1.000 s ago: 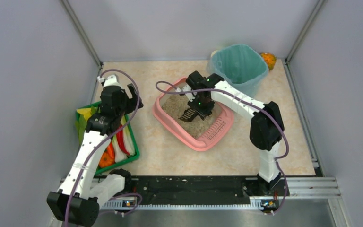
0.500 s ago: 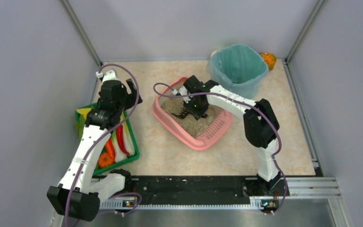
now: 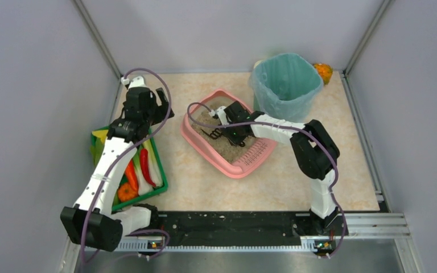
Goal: Clean the litter box
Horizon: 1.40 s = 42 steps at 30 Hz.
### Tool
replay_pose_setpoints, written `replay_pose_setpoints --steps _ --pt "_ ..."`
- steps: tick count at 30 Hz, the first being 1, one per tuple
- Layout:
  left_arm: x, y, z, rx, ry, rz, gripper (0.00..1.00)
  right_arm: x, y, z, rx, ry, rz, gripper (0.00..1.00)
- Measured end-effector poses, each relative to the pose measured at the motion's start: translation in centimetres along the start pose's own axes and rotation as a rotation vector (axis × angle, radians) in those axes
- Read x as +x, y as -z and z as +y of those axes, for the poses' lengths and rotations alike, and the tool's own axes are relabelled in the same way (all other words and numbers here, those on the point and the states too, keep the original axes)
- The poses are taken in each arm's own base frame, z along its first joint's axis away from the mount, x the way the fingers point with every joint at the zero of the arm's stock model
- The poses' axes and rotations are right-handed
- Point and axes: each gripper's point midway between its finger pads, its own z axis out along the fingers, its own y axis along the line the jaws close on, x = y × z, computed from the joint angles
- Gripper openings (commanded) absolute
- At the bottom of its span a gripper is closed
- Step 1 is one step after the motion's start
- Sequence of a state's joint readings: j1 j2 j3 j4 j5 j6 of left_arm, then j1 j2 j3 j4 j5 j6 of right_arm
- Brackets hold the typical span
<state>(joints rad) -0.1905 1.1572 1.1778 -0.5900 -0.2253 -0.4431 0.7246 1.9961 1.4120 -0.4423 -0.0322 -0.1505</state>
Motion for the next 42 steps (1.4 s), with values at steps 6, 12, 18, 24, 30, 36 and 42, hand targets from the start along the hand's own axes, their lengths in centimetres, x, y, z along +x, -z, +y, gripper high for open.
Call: replay_pose_setpoints --steps 6,12,18,24,30,36,42 --pt "-0.3 -0.5 -0.3 0.004 -0.014 0.002 0.92 -1.5 0.5 -0.3 0.006 -0.005 -0.030 0.00" --pt "-0.5 -0.6 -0.4 0.011 -0.027 -0.003 0.92 -4.6 1.9 -0.6 -0.017 -0.043 -0.097 0.00" --pt "-0.5 -0.6 -0.5 0.014 -0.031 -0.002 0.92 -4.7 1.5 -0.5 -0.050 -0.062 -0.115 0.00" --pt "-0.6 -0.6 -0.8 0.028 -0.031 -0.006 0.92 -2.9 -0.7 0.0 -0.060 -0.057 -0.151 0.00" --pt "-0.9 -0.6 -0.9 0.036 -0.033 -0.015 0.92 -1.6 -0.2 0.1 -0.054 -0.049 -0.194 0.00" --pt "-1.2 -0.8 -1.1 0.039 -0.038 -0.022 0.92 -2.4 1.4 0.0 -0.047 -0.045 -0.259 0.00" --pt "-1.2 -1.0 -1.2 0.039 -0.038 -0.023 0.92 -3.8 4.0 -0.9 -0.034 -0.049 -0.370 0.00"
